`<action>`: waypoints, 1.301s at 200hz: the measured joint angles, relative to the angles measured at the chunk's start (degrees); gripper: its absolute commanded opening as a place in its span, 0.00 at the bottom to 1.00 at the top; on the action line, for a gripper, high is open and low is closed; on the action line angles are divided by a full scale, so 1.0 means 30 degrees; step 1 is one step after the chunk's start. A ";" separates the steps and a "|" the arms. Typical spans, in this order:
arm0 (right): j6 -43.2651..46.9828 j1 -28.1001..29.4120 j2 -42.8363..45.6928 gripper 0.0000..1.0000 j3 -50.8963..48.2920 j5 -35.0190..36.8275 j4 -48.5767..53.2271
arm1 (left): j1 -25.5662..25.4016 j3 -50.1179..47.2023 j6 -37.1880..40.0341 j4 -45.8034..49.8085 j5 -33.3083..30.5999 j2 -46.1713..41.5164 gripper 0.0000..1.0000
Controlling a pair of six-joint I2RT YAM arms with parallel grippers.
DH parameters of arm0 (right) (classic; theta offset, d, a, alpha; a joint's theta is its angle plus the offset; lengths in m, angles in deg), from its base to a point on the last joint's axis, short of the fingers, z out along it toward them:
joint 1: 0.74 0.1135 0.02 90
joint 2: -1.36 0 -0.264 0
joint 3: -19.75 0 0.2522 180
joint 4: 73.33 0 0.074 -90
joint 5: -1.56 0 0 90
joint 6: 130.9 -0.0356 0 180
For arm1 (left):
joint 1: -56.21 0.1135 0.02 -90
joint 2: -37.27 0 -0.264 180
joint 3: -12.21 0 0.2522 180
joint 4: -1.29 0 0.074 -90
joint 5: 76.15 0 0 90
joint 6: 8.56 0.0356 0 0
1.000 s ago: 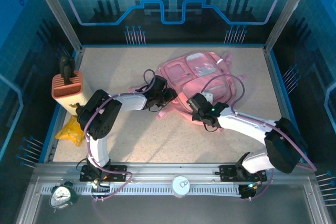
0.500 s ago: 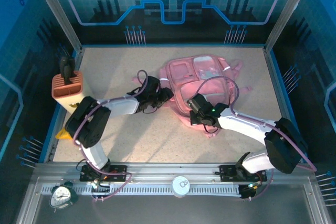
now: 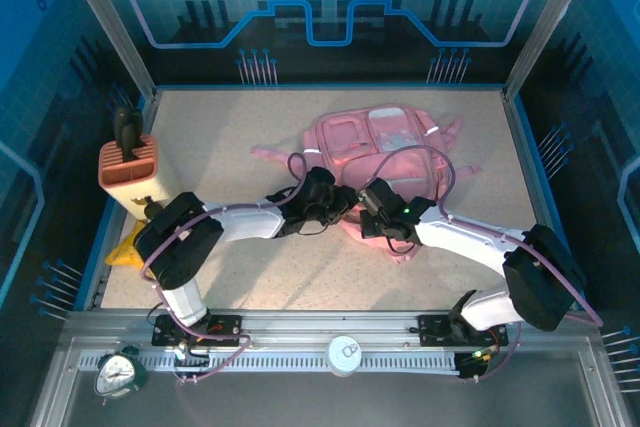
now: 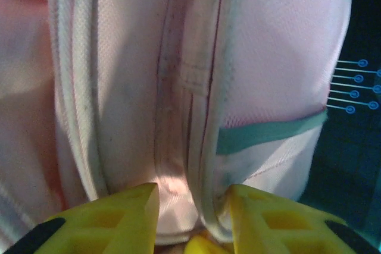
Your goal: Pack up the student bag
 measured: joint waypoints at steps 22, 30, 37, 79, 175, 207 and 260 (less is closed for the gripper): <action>0.0066 -0.0007 0.0051 0.00 -0.0058 0.0073 -0.0109 | -0.0036 0.0911 0.0146 0.0481 -0.0364 0.0474 0.12; 0.0073 -0.0022 0.0095 0.00 -0.0095 0.0080 -0.0117 | -0.0058 0.1086 0.0153 0.0729 -0.0576 0.0474 0.04; 0.0073 -0.0051 0.0168 0.00 -0.0109 0.0095 -0.0087 | -0.0066 0.1195 0.0299 0.0969 -0.0707 0.0474 0.00; 0.0357 -0.1042 0.1508 0.00 -0.0627 0.0401 0.0022 | 0.1093 0.1311 0.2404 0.2667 -0.0182 -0.0342 0.00; 0.1443 0.0095 0.0816 0.00 0.0474 0.0117 -0.0175 | 0.6965 0.4641 0.8546 0.8007 0.1406 -0.0328 0.52; 0.1195 0.0459 0.0510 0.00 0.0495 -0.0146 -0.0255 | 0.5348 -0.0685 0.5246 0.4903 -0.0233 -0.4561 0.63; 0.1202 0.0452 0.0503 0.00 0.0211 -0.0131 -0.0590 | 0.1778 -0.1690 0.0488 0.1093 -0.0780 -0.3373 0.61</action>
